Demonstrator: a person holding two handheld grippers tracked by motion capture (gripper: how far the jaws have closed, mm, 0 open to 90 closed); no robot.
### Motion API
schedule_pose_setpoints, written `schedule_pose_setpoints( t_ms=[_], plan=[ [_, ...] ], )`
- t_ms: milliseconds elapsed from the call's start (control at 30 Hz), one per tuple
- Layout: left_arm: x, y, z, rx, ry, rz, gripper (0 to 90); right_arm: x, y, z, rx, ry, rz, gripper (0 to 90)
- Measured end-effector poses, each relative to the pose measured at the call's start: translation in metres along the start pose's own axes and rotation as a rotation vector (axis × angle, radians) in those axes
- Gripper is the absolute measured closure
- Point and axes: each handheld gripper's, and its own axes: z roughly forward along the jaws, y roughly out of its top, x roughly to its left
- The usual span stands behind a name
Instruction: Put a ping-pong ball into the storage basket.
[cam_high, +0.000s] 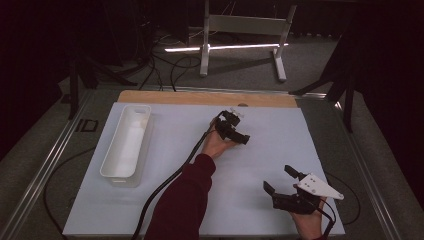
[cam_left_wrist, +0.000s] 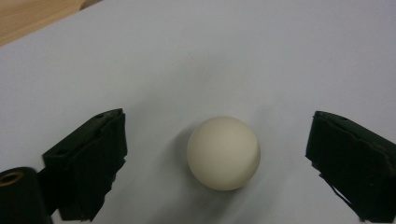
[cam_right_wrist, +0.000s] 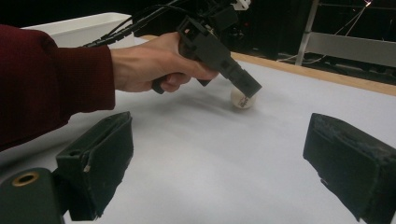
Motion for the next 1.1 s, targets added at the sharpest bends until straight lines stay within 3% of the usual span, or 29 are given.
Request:
schedule_pose_setpoints(
  t_ms=[133,200,433,533,800,933,1100],
  plan=[
    [-0.001,0.0,0.002,0.01,0.011,0.002,11.7,0.0,0.0,0.0,0.0,-0.001,-0.001,8.1],
    [-0.002,0.0,0.002,0.012,0.041,0.006,13.9,0.0,0.0,0.0,-0.001,-0.001,0.001,8.1],
    [-0.005,-0.001,0.006,0.025,0.043,0.011,18.3,0.0,0.0,0.0,0.0,-0.002,-0.001,8.1],
    [-0.005,-0.002,0.007,0.033,0.014,0.013,22.7,0.0,0.001,0.0,-0.002,-0.003,-0.001,8.1],
    [-0.006,-0.005,0.012,0.042,-0.01,0.01,34.9,0.0,0.001,-0.001,-0.004,-0.005,-0.003,8.1],
    [-0.006,-0.006,0.011,0.049,-0.032,0.017,49.5,0.0,0.001,-0.001,-0.005,-0.006,-0.004,8.1],
    [-0.007,-0.006,0.01,0.059,-0.029,0.028,50.6,0.0,0.001,-0.001,-0.005,-0.004,-0.006,8.1]
  ],
)
